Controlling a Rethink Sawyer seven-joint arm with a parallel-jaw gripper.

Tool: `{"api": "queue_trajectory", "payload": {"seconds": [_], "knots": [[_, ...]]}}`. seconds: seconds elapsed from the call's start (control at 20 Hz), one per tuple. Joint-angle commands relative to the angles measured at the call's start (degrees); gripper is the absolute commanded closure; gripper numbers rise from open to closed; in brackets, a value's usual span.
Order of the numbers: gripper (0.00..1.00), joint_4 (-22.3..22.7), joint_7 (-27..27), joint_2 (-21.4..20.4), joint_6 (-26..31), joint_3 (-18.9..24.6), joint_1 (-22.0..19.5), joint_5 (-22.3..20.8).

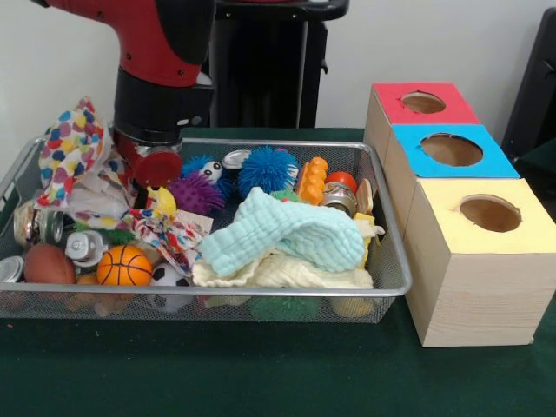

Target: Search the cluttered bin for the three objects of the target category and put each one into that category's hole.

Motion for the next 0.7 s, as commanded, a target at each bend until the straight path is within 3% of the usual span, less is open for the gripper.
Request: {"api": "queue_trajectory", "payload": {"seconds": [0.05,0.7], "knots": [[1.0,5.6,1.0,-1.6,4.1,9.4,1.2,5.2],[1.0,5.6,4.1,-4.4,9.7,7.3,5.9,12.0]]}}
